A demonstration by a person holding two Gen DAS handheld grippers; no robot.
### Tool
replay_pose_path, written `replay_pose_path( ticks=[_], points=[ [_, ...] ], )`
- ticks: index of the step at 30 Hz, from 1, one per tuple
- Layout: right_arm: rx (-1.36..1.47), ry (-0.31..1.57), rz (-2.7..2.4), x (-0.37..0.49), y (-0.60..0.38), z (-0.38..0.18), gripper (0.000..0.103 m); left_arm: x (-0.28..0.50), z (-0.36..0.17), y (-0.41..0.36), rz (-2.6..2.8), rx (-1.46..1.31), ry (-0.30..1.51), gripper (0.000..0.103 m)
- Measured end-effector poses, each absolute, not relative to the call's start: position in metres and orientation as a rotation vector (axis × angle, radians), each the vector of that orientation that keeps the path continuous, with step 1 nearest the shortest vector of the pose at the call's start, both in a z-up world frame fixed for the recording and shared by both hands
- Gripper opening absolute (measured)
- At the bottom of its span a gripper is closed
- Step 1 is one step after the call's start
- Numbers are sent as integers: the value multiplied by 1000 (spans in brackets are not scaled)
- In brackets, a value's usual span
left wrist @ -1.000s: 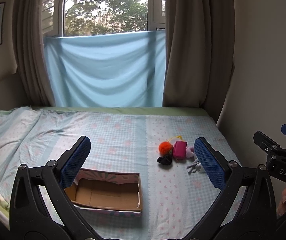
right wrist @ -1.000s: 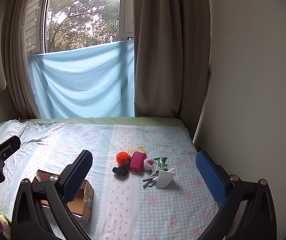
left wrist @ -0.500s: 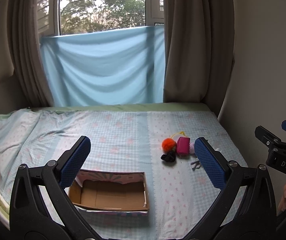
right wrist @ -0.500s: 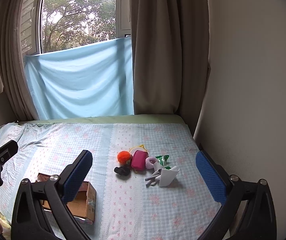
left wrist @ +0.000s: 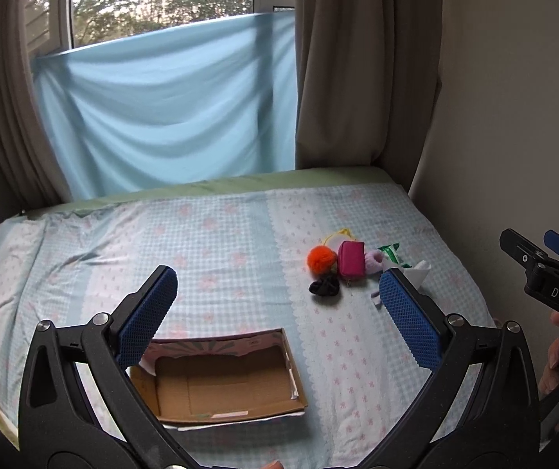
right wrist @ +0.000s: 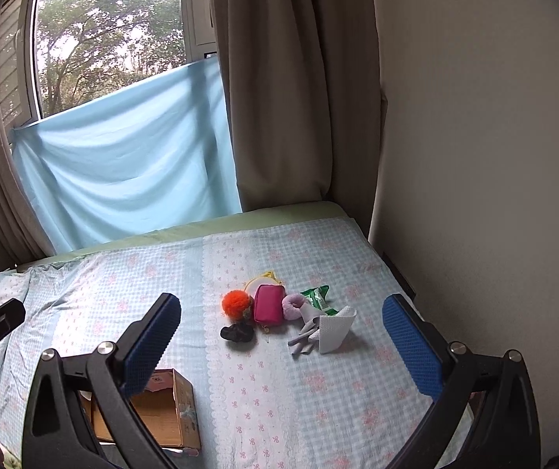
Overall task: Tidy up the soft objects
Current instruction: 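Grasp the black scrunchie with the left tool while the right tool grasps the white cloth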
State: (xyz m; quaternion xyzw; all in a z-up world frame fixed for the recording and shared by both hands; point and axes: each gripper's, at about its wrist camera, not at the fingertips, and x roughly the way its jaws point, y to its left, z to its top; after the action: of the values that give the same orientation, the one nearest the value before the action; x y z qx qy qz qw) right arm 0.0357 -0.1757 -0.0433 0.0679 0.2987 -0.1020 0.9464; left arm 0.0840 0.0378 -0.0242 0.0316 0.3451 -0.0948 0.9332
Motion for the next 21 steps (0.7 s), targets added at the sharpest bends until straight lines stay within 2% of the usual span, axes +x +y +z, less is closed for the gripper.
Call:
replay_pose_path(
  ticks=[9,17,21],
  points=[
    [319,706,-331,75,-216,-124,103,183,-112,3,-348,87,874,103],
    [407,781,-389,129,-267,-228,102,279,-236,-58,-409,98,1061,103],
    [480,824,-407,156,-294,-281,97,316,-301,-84,-394,87,1159,103]
  ],
)
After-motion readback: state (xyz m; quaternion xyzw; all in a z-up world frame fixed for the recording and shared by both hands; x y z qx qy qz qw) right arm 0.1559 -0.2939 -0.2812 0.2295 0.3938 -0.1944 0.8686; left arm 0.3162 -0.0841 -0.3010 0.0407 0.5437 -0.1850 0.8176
